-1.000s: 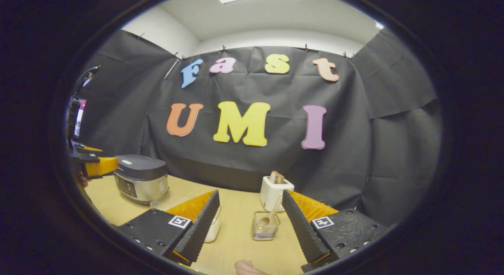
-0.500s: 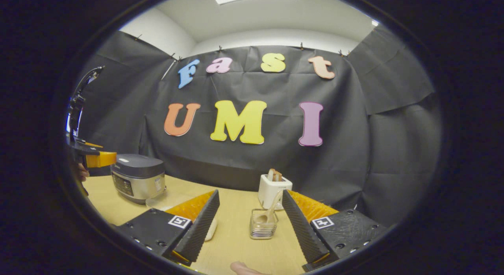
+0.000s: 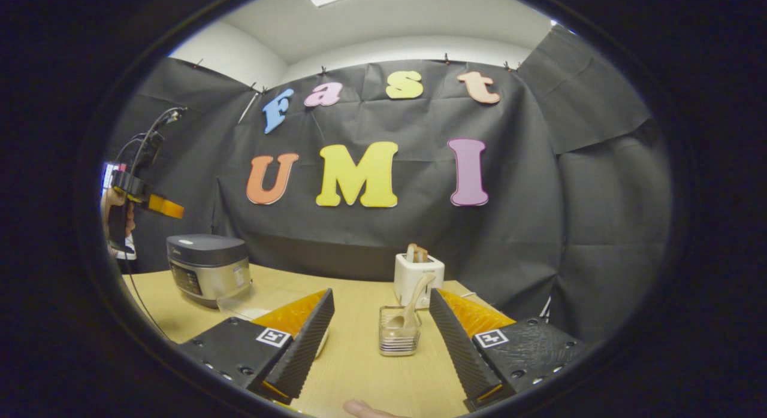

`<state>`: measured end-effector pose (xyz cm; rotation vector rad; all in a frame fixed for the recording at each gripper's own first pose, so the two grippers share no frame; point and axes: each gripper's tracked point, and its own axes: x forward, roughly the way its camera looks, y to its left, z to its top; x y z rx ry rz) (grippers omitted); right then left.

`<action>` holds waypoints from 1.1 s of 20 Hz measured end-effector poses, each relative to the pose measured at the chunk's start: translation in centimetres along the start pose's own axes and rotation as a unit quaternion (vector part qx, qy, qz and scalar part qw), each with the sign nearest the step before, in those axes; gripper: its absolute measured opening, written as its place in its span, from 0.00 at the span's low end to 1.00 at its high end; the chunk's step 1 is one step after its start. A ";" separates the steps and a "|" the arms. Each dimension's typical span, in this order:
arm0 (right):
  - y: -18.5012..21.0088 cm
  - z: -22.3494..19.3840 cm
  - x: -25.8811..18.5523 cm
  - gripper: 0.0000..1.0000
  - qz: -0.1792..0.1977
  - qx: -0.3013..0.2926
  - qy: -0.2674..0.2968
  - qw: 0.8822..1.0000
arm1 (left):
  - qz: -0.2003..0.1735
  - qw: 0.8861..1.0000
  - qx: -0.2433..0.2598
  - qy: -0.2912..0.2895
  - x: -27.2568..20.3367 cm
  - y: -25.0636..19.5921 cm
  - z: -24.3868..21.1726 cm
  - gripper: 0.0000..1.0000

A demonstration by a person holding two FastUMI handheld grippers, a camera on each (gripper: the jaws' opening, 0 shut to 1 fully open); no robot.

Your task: Close the left gripper, press the button to open the rice cooker; take a wooden spoon from the chopstick holder with the right hand, scoop a spoonful of rice and pour it into the rice cooker, then put the wooden spoon back into the chopstick holder.

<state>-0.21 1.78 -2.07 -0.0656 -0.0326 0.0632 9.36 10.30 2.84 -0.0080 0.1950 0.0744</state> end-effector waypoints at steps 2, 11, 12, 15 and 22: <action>-0.3 0.0 -0.1 0.95 -0.002 0.001 -0.004 1.000 | 0.011 1.000 0.001 0.021 1.4 1.1 -0.3 0.24; -1.3 -1.6 0.3 0.95 0.004 0.016 0.012 1.000 | 0.033 0.991 -0.020 0.132 6.4 4.5 -4.4 0.03; -1.3 -1.7 0.4 0.97 0.006 0.018 0.012 1.000 | 0.032 0.990 -0.021 0.139 6.8 4.7 -4.8 0.03; -1.5 -1.8 0.5 0.95 0.006 0.023 0.014 1.000 | 0.026 0.989 -0.021 0.146 6.6 4.6 -5.1 0.03; -1.3 -3.0 1.0 0.95 0.012 0.029 0.027 0.999 | 0.023 0.988 -0.025 0.148 6.3 4.5 -5.1 0.03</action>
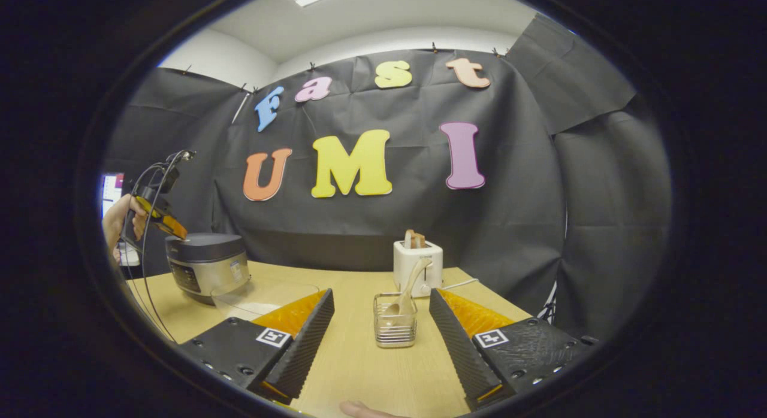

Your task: Close the left gripper, press the button to open the rice cooker; take a wooden spoon from the chopstick holder with the right hand, scoop a spoonful of rice and pour it into the rice cooker, then put the wooden spoon back into the chopstick holder.

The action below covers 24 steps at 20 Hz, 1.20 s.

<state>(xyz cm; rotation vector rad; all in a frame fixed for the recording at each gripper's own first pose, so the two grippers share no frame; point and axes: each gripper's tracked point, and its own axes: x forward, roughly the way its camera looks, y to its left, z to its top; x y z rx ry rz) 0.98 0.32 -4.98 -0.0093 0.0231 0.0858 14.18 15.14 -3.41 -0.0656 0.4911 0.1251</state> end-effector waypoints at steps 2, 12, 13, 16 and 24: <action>-0.1 -0.2 0.1 0.95 -0.001 -0.002 0.003 1.000 | -0.005 1.000 0.002 0.000 -0.1 -0.3 -0.1 0.03; 0.9 -1.3 0.4 0.97 0.012 0.003 0.019 1.000 | -0.012 1.000 -0.006 0.005 -0.3 0.0 -0.4 0.03; 0.9 -1.2 0.4 0.97 0.011 0.002 0.017 1.000 | -0.006 1.000 -0.002 0.002 -0.4 0.2 -0.4 0.03; 0.5 -0.6 0.3 0.97 0.006 -0.004 0.009 1.000 | 0.004 0.999 -0.005 -0.042 -2.1 0.1 1.7 0.03; -0.9 -1.2 0.4 0.95 -0.002 -0.002 0.013 1.000 | 0.002 0.982 -0.023 -0.185 -9.7 -1.6 8.6 0.03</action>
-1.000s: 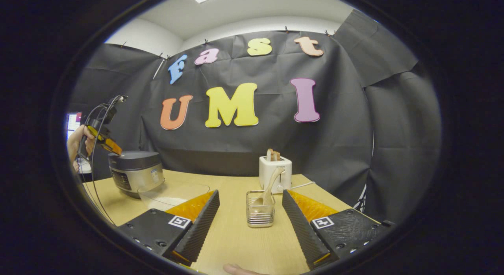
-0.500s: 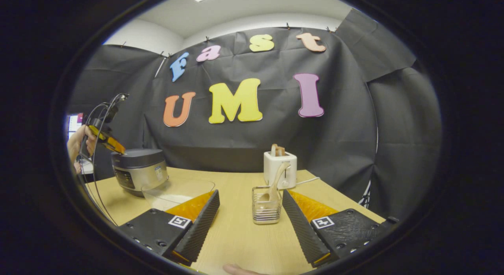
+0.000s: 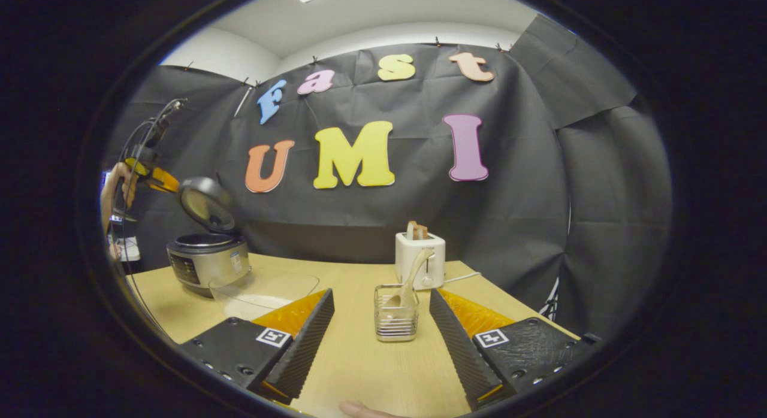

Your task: Close the left gripper, press the button to open the rice cooker; take a wooden spoon from the chopstick holder with the right hand, scoop a spoonful of rice and pour it into the rice cooker, then put the wooden spoon back into the chopstick holder.

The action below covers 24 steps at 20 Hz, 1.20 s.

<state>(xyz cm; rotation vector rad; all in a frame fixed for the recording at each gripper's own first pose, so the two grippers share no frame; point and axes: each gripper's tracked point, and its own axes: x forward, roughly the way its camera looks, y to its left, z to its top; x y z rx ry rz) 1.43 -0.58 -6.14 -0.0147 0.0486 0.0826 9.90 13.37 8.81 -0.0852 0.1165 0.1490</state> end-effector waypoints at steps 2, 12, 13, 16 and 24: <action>-0.7 -0.2 0.0 0.97 -0.007 0.005 0.004 1.000 | -0.019 1.000 0.017 -0.015 -1.9 -1.7 0.2 0.03; -2.2 0.4 -0.4 0.95 -0.019 0.003 0.001 1.000 | -0.067 0.997 0.040 -0.022 -5.9 -7.9 -3.7 0.38; -2.5 0.5 -0.4 0.95 -0.023 0.003 0.001 1.000 | -0.065 0.997 0.046 -0.024 -6.4 -8.0 -4.1 0.43; -3.9 1.2 0.1 0.97 -0.040 0.001 -0.001 0.999 | -0.066 0.996 0.045 -0.038 -7.5 -8.9 -5.0 0.76; -7.4 3.1 3.0 0.94 -0.067 -0.001 0.009 0.998 | -0.090 0.993 0.055 -0.055 -9.8 -11.8 -7.9 0.97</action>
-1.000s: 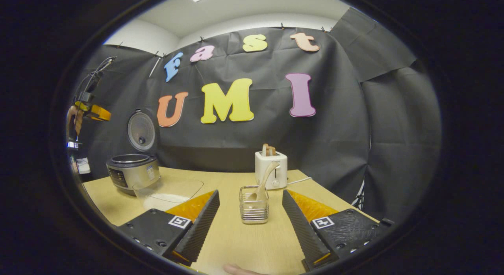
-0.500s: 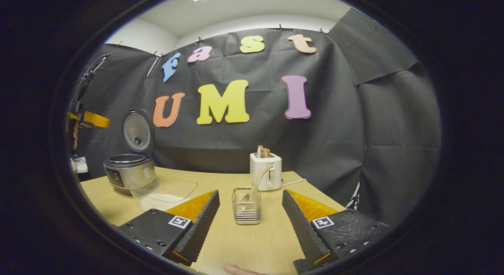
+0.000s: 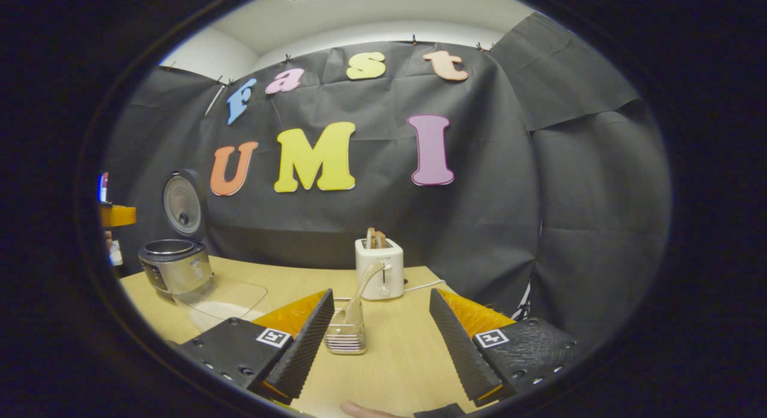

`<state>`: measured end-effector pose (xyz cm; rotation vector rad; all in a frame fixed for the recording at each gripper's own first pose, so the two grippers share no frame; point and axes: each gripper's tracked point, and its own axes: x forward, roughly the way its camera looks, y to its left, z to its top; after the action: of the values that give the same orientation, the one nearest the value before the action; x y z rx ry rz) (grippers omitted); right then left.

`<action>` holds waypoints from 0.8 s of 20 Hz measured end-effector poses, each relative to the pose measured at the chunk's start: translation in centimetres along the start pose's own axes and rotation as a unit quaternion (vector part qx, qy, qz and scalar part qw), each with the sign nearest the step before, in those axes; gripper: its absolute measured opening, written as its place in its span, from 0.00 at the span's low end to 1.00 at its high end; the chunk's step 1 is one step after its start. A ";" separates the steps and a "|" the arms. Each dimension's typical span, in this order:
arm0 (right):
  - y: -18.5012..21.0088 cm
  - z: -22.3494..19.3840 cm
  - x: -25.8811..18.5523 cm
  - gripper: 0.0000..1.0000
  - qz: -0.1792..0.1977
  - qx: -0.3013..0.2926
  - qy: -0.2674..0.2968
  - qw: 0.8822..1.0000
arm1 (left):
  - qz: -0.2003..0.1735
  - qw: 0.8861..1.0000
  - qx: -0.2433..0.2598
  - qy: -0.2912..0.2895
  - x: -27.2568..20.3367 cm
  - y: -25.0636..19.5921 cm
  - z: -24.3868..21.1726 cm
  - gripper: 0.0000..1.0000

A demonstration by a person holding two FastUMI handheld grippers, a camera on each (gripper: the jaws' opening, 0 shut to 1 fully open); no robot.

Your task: Close the left gripper, press the button to open the rice cooker; take a wooden spoon from the chopstick holder with the right hand, scoop a spoonful of rice and pour it into the rice cooker, then put the wooden spoon back into the chopstick holder.

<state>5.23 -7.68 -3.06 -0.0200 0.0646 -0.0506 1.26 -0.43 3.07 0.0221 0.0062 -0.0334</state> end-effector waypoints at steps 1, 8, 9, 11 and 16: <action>-0.1 0.1 0.6 0.95 0.001 0.000 0.003 1.000 | 0.000 1.000 -0.005 -0.001 -0.1 -0.2 -0.1 0.97; 0.7 0.3 7.2 0.95 0.023 0.023 0.056 0.998 | 0.012 1.000 0.008 -0.020 -1.1 1.3 -1.6 0.97; 0.8 0.2 8.1 0.97 0.027 0.029 0.063 0.997 | 0.013 1.000 0.009 -0.019 -1.1 1.4 -2.0 0.97; 1.1 -0.4 10.0 0.95 0.032 0.039 0.082 0.995 | 0.004 1.000 0.007 -0.011 -0.8 1.2 -2.6 0.97; 2.7 -3.6 15.7 0.95 0.046 0.056 0.155 0.985 | 0.020 1.000 -0.008 -0.022 -0.3 2.8 -2.5 0.97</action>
<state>20.76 -5.88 -7.71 0.1033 0.3729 0.0354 1.07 2.38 0.62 0.0059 -0.0381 0.0058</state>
